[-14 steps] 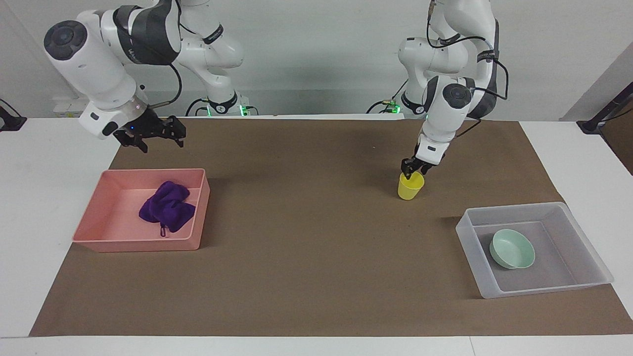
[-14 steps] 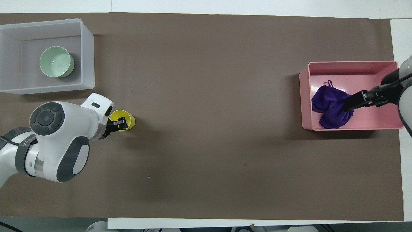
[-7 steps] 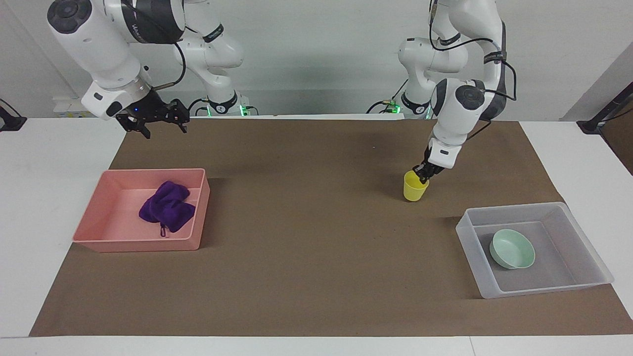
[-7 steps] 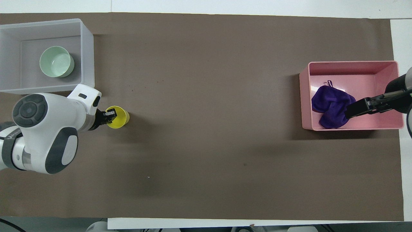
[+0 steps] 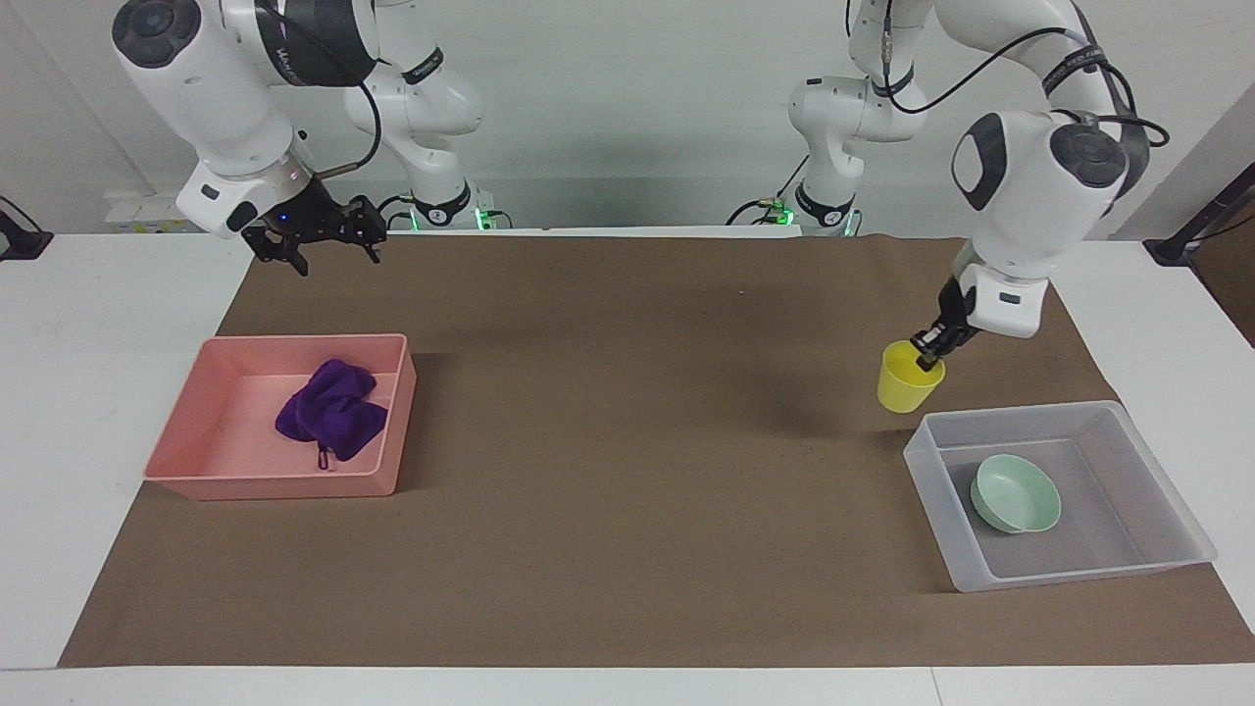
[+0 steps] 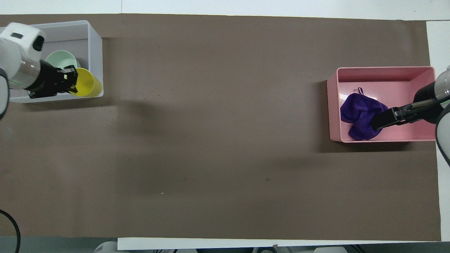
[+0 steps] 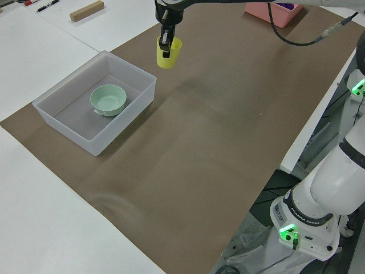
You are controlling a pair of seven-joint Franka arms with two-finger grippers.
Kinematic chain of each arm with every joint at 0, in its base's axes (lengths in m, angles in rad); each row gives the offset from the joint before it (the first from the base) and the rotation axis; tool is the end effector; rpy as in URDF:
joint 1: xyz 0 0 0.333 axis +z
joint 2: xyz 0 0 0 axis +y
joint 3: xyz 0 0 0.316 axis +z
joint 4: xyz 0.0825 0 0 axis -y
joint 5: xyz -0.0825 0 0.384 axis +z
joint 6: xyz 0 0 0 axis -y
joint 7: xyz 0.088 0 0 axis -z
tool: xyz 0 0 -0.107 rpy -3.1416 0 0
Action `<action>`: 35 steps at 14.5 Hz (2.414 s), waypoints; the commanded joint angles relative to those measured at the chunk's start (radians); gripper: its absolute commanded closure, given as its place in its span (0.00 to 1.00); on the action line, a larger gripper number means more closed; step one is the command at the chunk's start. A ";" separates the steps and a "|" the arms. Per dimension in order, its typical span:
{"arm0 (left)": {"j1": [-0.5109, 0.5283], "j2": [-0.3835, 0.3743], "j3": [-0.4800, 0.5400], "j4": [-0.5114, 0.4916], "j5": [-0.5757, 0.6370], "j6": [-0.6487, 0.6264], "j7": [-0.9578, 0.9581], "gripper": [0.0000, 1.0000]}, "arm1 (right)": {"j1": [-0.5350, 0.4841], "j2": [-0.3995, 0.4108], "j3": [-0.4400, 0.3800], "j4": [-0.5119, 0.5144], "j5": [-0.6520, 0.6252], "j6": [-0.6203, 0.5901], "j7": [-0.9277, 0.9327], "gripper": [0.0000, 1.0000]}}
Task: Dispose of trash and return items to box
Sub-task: 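Carry the yellow cup with the left gripper into the green bowl, then open the left gripper and lift it away from the cup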
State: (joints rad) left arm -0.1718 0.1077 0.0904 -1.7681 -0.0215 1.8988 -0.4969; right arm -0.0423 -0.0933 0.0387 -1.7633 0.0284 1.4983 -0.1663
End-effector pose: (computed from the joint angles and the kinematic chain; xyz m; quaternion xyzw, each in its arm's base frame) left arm 0.5951 -0.0520 0.4970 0.9778 0.2092 0.0097 0.0085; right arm 0.5114 0.0022 0.5789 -0.9930 -0.0805 0.0844 0.0196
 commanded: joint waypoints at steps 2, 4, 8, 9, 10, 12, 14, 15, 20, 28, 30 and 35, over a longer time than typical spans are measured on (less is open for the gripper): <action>0.147 0.110 -0.005 0.123 -0.044 -0.018 0.099 1.00 | -0.001 -0.008 0.004 -0.012 0.013 0.005 0.031 0.01; 0.185 0.179 -0.005 0.165 -0.060 0.043 0.159 1.00 | -0.001 -0.020 0.006 -0.015 0.013 0.007 0.033 0.01; 0.178 0.273 -0.006 0.156 -0.064 0.157 0.170 1.00 | -0.004 -0.020 0.004 -0.015 0.013 0.007 0.031 0.01; 0.184 0.291 -0.005 0.159 -0.061 0.181 0.172 1.00 | -0.008 -0.020 0.004 -0.015 0.013 0.007 0.019 0.01; 0.189 0.312 -0.005 0.162 -0.057 0.206 0.172 1.00 | -0.007 -0.020 0.004 -0.015 0.013 0.007 0.017 0.01; 0.187 0.346 -0.005 0.162 -0.058 0.259 0.185 1.00 | -0.001 -0.020 0.004 -0.015 0.011 0.007 0.019 0.01; 0.186 0.343 -0.006 0.148 -0.063 0.253 0.225 0.83 | -0.004 -0.020 0.004 -0.015 0.011 0.008 0.019 0.01; 0.187 0.343 -0.005 0.150 -0.063 0.247 0.241 0.35 | -0.004 -0.020 0.004 -0.016 0.011 0.013 0.021 0.01; 0.173 0.304 -0.009 0.282 -0.052 0.096 0.265 0.00 | -0.002 -0.020 0.004 -0.021 0.011 0.026 0.031 0.01; 0.078 -0.060 -0.017 0.101 -0.037 -0.139 0.247 0.00 | -0.004 -0.045 0.004 -0.074 0.011 0.079 0.045 0.01; 0.035 -0.109 -0.014 0.078 -0.011 -0.284 0.403 0.00 | -0.002 -0.045 0.004 -0.074 0.011 0.082 0.045 0.01; 0.046 -0.206 -0.017 -0.008 0.015 -0.264 0.481 0.00 | -0.005 -0.045 0.004 -0.074 0.008 0.082 0.045 0.01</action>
State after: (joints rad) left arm -0.1275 -0.0684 0.0655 -1.7288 -0.0249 1.5871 -0.0681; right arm -0.0422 -0.1117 0.0393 -1.8050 0.0284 1.5548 -0.1384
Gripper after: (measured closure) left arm 0.000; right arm 0.013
